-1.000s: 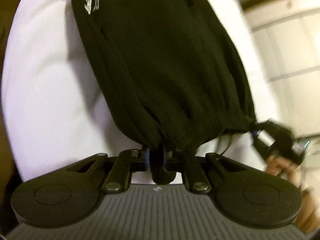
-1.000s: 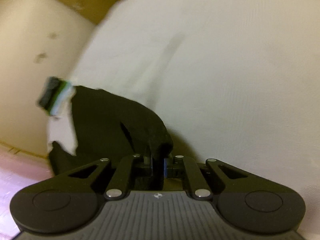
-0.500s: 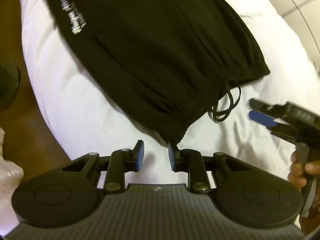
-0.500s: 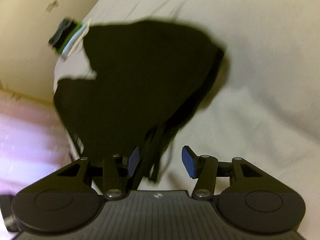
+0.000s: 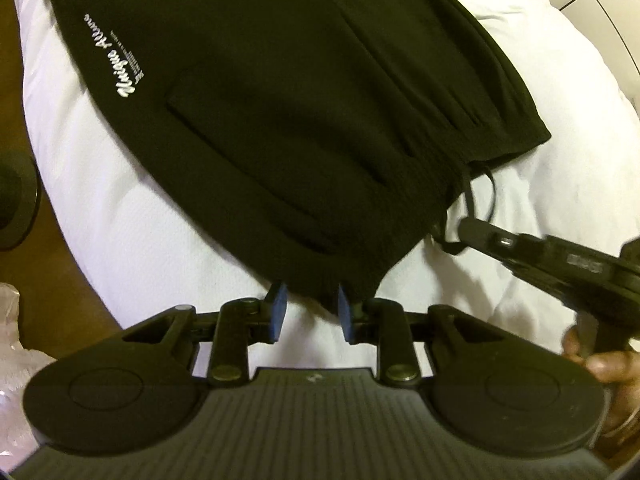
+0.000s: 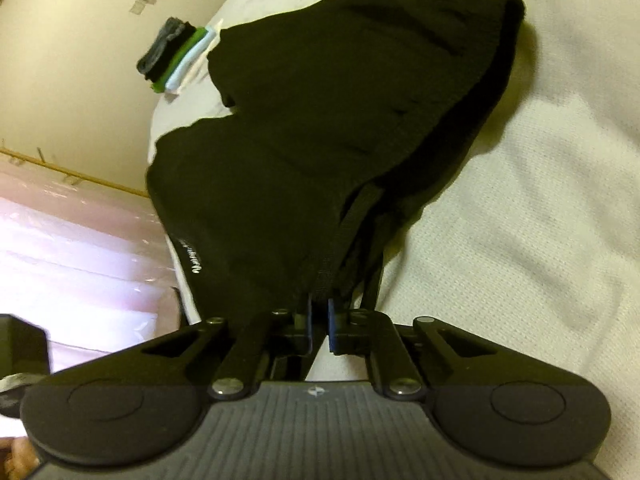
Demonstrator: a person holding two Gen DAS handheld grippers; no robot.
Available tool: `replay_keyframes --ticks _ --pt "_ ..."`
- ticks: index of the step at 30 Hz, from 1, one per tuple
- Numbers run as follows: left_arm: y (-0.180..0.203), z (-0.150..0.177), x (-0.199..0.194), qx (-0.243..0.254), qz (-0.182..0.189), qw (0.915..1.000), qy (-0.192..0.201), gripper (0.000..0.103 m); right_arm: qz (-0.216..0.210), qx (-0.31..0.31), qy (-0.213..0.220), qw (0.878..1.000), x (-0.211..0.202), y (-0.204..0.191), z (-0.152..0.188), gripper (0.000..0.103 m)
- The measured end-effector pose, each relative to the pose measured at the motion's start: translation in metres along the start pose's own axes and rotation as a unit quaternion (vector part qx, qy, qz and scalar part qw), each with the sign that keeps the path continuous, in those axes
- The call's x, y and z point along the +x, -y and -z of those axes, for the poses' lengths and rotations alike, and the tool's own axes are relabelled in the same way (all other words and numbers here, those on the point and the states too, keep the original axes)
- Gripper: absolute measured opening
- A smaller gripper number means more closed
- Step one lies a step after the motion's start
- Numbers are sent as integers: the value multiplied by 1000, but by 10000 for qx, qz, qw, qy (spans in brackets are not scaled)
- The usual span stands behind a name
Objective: Fold clothes
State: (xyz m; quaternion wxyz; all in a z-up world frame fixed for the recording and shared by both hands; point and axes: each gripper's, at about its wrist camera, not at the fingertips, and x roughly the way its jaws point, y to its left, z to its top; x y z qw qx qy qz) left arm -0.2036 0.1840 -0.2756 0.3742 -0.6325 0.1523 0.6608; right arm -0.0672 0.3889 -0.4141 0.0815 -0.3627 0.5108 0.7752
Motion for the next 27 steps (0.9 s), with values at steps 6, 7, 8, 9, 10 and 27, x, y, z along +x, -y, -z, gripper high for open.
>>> replay_keyframes --ticks 6,7,8,9,10,27 --pt "11 -16 3 101 6 9999 82 22 -1662 1206 268 9783 -40 22 -23 9" --pt "12 -18 2 103 17 9999 99 23 -1961 1365 347 9704 -46 22 -30 9" --pt "13 -20 1 105 28 9999 116 23 -2190 1509 470 9628 -52 20 -39 9" --pt "13 -21 -1 107 19 9999 127 23 -2429 1650 581 9542 -56 18 -49 9" --pt "13 -23 -2 109 9 9998 137 24 -2661 1791 691 9446 -60 15 -59 13" --pt "-20 -30 -29 -269 124 9993 225 27 -3448 1613 6 9247 -98 -66 -111 51"
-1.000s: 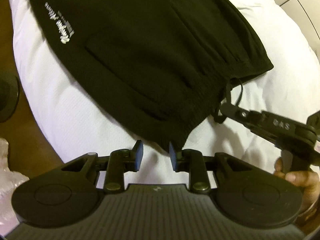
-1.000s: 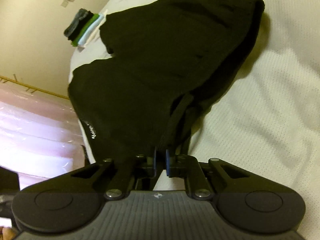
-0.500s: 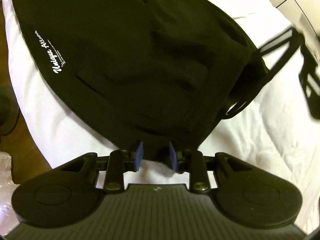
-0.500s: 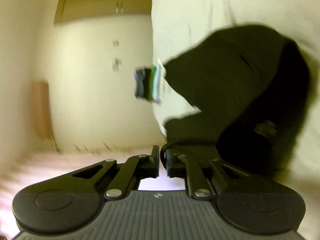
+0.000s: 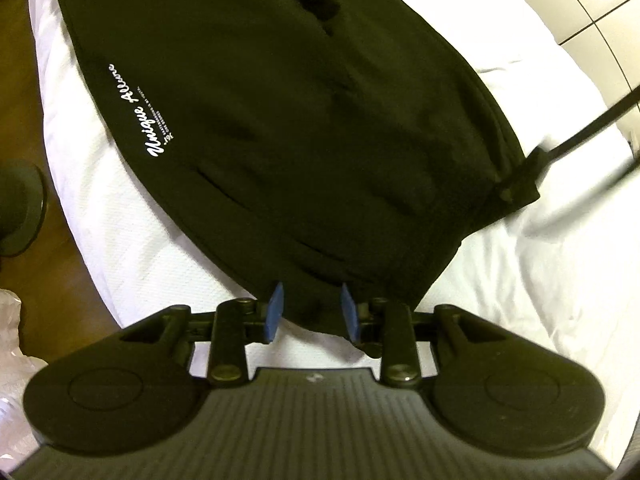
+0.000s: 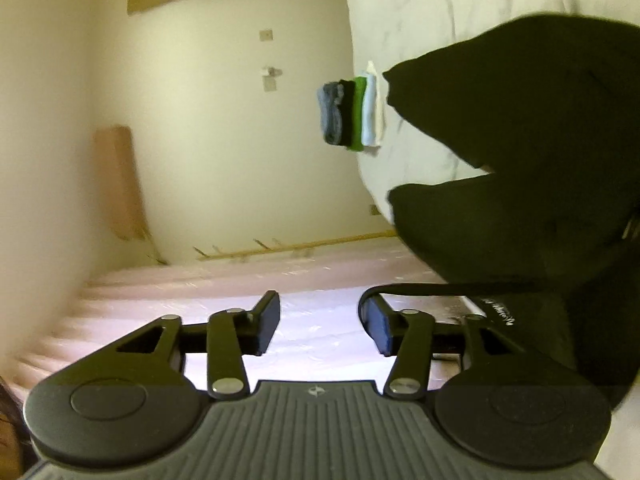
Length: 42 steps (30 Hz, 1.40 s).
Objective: Fold clothes
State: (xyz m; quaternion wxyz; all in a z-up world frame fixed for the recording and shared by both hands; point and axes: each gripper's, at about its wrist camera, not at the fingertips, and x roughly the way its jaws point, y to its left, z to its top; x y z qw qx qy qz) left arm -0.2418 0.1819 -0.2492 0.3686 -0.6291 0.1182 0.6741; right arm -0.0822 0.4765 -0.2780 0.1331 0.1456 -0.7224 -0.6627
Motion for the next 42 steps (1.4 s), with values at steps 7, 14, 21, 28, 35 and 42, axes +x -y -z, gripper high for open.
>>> replay_keyframes --ticks 7,14,21,28,35,42 --pt "-6 -9 0 -17 75 10000 -11 29 340 -1016 -387 9935 45 -87 -24 83" --pt "-9 -13 -1 12 141 9999 -11 30 1896 -1313 -394 9722 113 -154 -56 90" --pt "29 -10 12 1262 392 9912 -74 30 2336 -1523 577 9586 79 -168 -43 89" --pt "115 11 50 3381 352 9403 171 41 3684 311 1762 9123 -60 -78 14 90" --pt "127 0 63 3476 759 9343 238 5 4390 1360 2329 8571 -129 -13 91 89" --pt "79 -43 2 1624 2472 9543 -426 5 4261 1683 2280 8591 -115 20 106 88"
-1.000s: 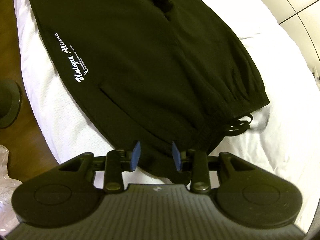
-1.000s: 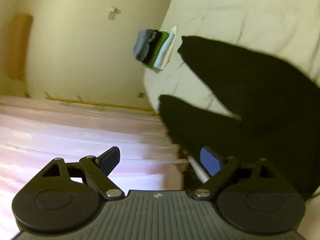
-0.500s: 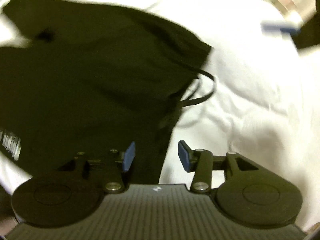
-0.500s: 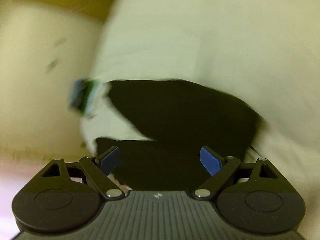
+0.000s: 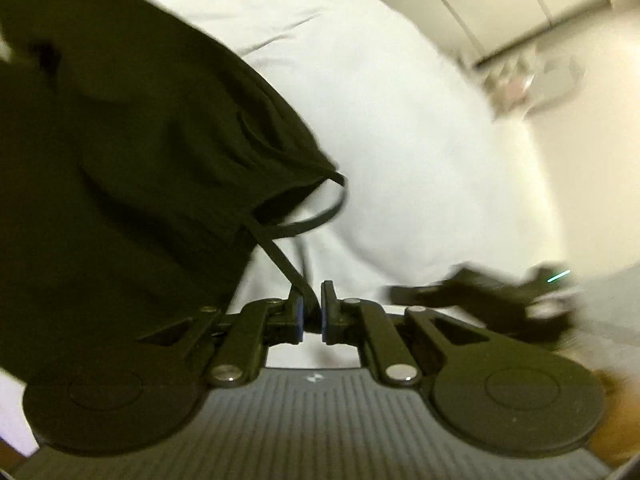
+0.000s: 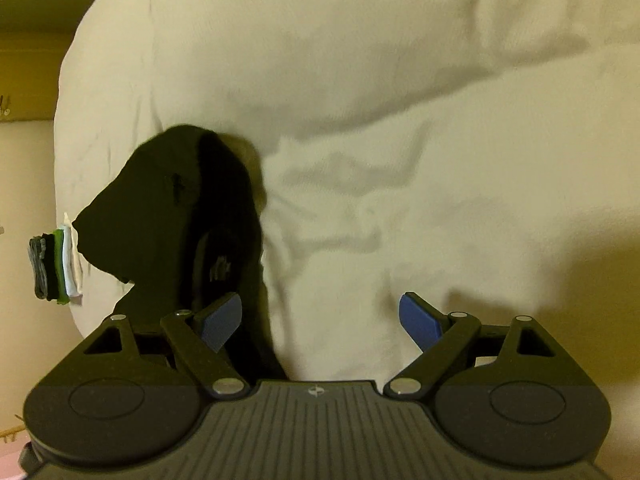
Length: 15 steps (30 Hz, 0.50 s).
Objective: Fold clothes
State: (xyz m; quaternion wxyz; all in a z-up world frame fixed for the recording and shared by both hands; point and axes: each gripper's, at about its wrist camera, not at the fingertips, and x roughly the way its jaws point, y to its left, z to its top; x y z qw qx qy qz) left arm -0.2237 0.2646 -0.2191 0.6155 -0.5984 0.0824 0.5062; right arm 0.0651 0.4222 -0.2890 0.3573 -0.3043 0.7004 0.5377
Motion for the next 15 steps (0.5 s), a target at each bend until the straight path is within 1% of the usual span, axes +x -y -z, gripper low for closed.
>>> replay_keyframes --ticks 2,4,5,6,8,9,10,11,13,15 --pt "-9 -7 -20 -407 348 9986 -2 4 -187 -14 -80 9998 13 -8 1 88" --pt "-12 -11 -37 -559 553 9969 98 4 -351 -28 -119 9993 21 -14 0 88" --pt "-12 -13 -42 -569 616 9964 142 4 -525 58 -180 9984 27 -17 0 88" --pt "-11 -14 -45 -558 602 9965 161 4 -703 146 -242 9971 32 -19 1 88" --pt "-12 -16 -46 -564 512 9969 171 4 -1183 506 -466 9906 44 -19 3 79" --pt "-15 -16 -50 -677 520 9960 279 4 -1409 718 -589 9857 53 -19 5 76" --pt "-19 -17 -53 -797 535 9946 395 5 -1421 868 -653 9839 58 -20 7 72" --pt "-23 -18 -57 -917 550 9930 512 5 -1406 972 -653 9831 61 -20 10 71" --pt "-36 -29 -65 -1084 336 9910 713 5 -1428 905 -571 9840 59 -21 12 70" --pt "-40 -31 -62 -716 -268 9958 505 5 -1241 639 -409 9894 54 -21 10 70"
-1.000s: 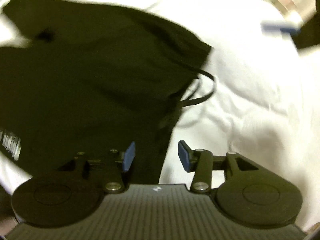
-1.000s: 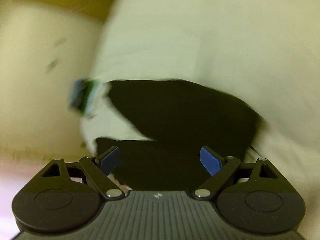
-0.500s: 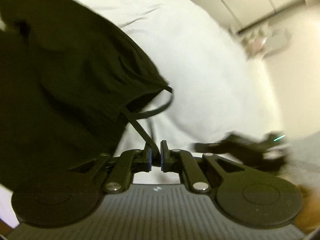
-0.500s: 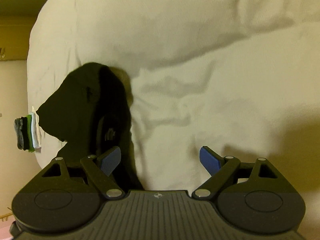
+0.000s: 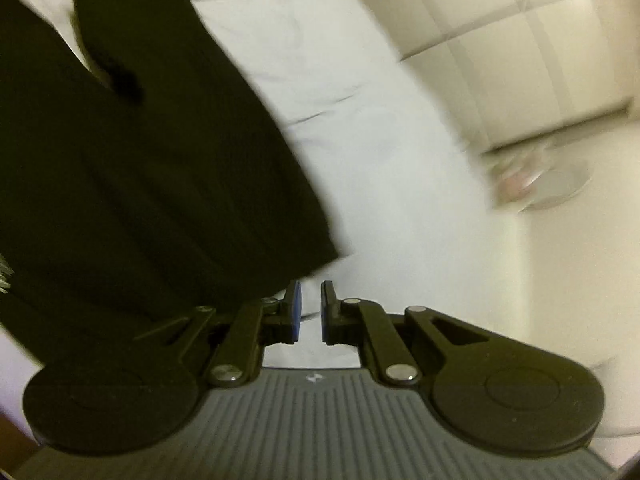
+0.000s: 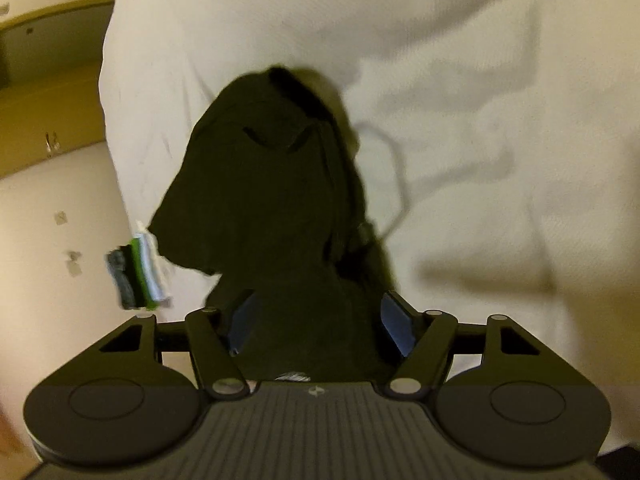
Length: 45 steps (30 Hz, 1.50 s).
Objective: Fold clothes
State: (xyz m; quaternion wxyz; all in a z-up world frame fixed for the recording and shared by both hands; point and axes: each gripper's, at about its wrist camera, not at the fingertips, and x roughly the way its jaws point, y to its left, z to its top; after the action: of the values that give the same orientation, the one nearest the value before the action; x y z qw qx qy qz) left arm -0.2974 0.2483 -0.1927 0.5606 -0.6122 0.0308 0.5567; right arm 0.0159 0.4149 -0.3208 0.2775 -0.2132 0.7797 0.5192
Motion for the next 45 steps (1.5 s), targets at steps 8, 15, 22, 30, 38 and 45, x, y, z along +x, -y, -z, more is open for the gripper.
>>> replay_keyframes --ticks 8,15,22,30,38,45 --pt "-20 60 22 158 -809 9935 -781 19 212 -1739 -846 9809 19 -25 25 70" --pt "-26 98 14 939 -1666 9773 -912 25 -470 -1817 -1211 9747 52 -25 52 36" --pt "-34 110 -11 949 -1538 9803 -803 27 -2304 -1829 -974 9508 18 -99 51 38" --pt "-25 104 9 808 -1302 9863 -603 29 -1308 -2421 -1409 9510 25 -188 63 79" --pt "-44 99 8 516 -1665 9829 -592 29 583 -1817 -1279 9733 19 -114 45 88" --pt "-34 88 22 712 -1787 9791 -661 29 1100 -1417 -106 9837 -19 -32 15 58"
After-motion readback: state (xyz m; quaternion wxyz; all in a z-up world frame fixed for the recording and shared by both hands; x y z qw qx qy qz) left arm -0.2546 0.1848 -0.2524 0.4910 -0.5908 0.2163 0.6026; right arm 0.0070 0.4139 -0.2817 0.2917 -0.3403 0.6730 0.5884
